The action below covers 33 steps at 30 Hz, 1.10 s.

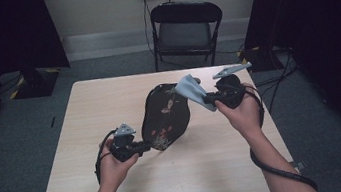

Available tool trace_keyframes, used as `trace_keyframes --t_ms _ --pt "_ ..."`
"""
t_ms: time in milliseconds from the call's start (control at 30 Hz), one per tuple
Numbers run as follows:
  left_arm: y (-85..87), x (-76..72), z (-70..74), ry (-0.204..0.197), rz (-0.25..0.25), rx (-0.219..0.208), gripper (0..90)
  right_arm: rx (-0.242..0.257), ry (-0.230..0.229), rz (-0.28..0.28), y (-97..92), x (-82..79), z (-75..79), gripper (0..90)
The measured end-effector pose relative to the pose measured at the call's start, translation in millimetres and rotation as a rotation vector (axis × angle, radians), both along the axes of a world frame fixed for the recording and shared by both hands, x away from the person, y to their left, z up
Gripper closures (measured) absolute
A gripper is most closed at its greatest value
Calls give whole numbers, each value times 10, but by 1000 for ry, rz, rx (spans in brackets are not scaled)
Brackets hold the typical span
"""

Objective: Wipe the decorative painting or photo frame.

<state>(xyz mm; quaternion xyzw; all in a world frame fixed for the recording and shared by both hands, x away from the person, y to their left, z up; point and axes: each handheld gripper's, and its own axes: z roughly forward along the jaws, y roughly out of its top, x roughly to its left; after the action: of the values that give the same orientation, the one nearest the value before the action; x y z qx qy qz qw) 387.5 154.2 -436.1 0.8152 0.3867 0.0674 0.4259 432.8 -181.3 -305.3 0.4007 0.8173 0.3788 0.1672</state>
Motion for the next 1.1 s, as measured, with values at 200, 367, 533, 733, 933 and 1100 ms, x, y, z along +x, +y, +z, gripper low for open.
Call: trace_keyframes --t_ms 200,367,533,733,933,1100 --pt "1 -4 -3 -5 -1 1 786 -10 54 -4 52 36 -251 830" --pt "3 -2 -1 -6 -4 4 786 -40 85 4 77 19 -427 830" --pt "3 -3 -1 -5 -7 3 786 -62 125 6 102 0 -688 830" --pt "1 0 1 -4 -6 4 786 -81 171 9 144 -31 -959 830" --pt "4 2 1 -2 -5 3 786 -78 228 12 199 -47 -1214 830" --pt "1 0 5 0 -3 7 786 -137 260 24 242 -93 -1438 830"
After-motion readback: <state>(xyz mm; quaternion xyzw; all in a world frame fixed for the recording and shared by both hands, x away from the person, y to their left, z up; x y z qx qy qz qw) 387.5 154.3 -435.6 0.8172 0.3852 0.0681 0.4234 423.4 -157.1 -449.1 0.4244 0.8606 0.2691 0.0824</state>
